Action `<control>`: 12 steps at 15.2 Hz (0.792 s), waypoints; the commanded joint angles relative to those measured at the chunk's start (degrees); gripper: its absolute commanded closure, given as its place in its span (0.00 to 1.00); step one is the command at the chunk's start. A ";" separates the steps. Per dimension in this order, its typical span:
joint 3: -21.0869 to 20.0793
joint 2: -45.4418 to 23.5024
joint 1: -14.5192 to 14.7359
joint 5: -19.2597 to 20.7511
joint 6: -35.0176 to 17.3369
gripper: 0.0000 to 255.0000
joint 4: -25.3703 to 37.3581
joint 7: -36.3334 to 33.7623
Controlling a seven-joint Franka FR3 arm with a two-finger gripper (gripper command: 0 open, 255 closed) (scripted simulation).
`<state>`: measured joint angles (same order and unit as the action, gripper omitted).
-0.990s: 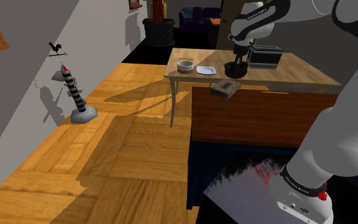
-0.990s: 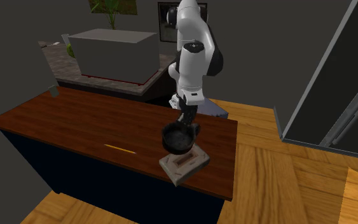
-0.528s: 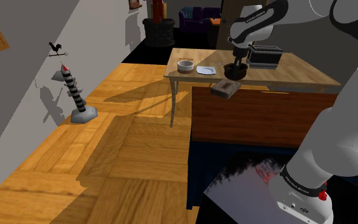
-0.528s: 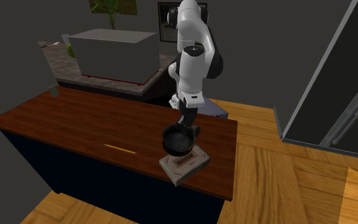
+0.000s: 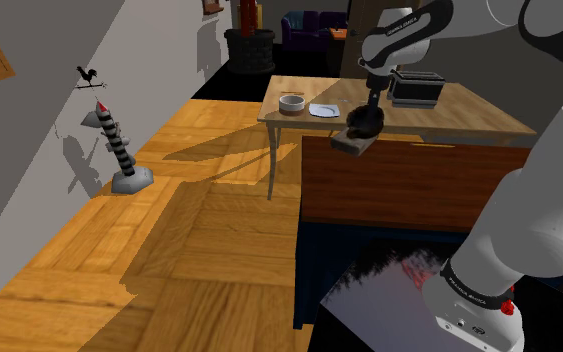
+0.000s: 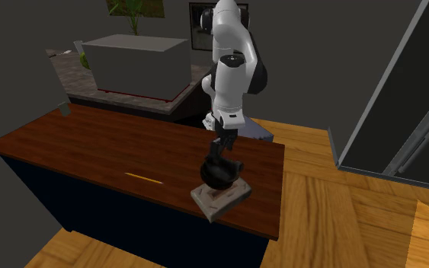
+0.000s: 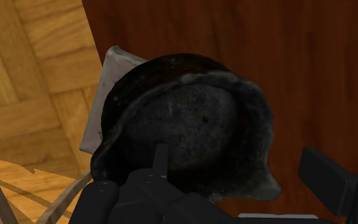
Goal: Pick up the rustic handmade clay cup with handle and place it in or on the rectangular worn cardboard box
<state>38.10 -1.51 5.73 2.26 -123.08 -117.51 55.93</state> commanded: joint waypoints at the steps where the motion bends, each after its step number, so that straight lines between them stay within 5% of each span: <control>1: -0.09 0.99 0.16 0.69 1.84 0.00 1.03 -0.49; 4: -0.47 3.32 0.54 2.20 7.01 0.00 4.30 -1.58; 12: -0.48 3.32 0.53 2.19 7.00 0.00 4.29 -1.58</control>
